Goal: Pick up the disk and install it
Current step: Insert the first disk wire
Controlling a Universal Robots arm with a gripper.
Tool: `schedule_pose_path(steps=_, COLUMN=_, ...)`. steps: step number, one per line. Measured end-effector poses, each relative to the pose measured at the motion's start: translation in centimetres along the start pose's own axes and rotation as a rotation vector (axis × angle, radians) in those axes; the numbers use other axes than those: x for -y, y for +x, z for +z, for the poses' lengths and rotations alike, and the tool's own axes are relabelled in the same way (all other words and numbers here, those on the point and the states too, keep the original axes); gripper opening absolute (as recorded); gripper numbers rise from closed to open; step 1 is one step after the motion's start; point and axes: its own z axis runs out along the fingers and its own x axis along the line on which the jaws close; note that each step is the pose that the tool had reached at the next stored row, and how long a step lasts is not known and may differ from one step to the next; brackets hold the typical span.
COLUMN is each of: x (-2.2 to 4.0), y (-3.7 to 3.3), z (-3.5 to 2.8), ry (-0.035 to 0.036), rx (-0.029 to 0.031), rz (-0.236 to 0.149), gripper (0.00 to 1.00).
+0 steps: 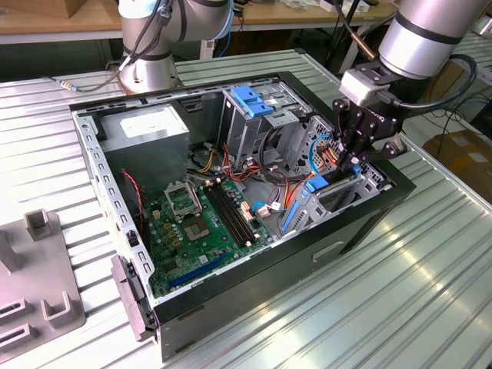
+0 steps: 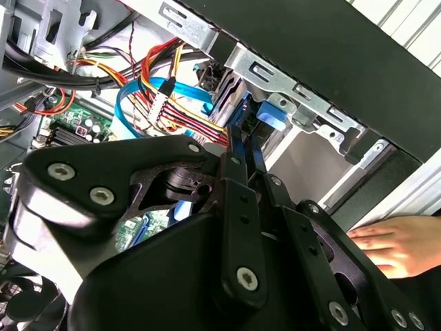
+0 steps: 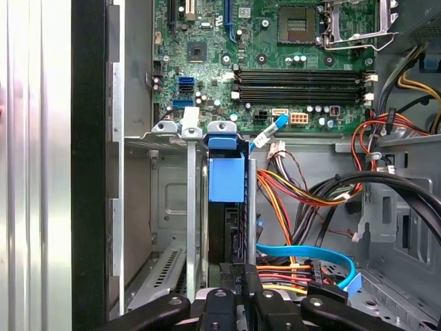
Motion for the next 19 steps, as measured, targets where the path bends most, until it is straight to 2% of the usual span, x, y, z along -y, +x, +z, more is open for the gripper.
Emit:
schedule_pose_path(steps=6, x=-0.01, y=0.00, z=0.40, ry=-0.0002, rx=0.0000, rz=0.000, gripper=0.17)
schedule_pose_path(steps=11, x=-0.01, y=0.01, z=0.42, ry=-0.0016, rx=0.0002, rz=0.000, gripper=0.17)
schedule_pose_path(steps=12, x=-0.01, y=0.01, z=0.37, ry=-0.0016, rx=0.0002, rz=0.000, gripper=0.18)
schedule_pose_path(steps=13, x=0.00, y=0.00, z=0.18, ry=-0.0015, rx=0.0002, rz=0.000, gripper=0.24)
schedule_pose_path(steps=15, x=0.01, y=-0.03, z=-0.85, ry=-0.0015, rx=-0.0018, rz=0.000, gripper=0.24)
schedule_pose_path(steps=16, x=0.01, y=-0.03, z=-0.85, ry=-0.0015, rx=-0.0015, rz=0.000, gripper=0.24)
schedule_pose_path(steps=17, x=0.01, y=-0.03, z=-0.85, ry=-0.0015, rx=-0.0015, rz=0.000, gripper=0.23)
schedule_pose_path(steps=19, x=0.01, y=-0.03, z=-0.87, ry=-0.0015, rx=-0.0018, rz=0.000, gripper=0.10)
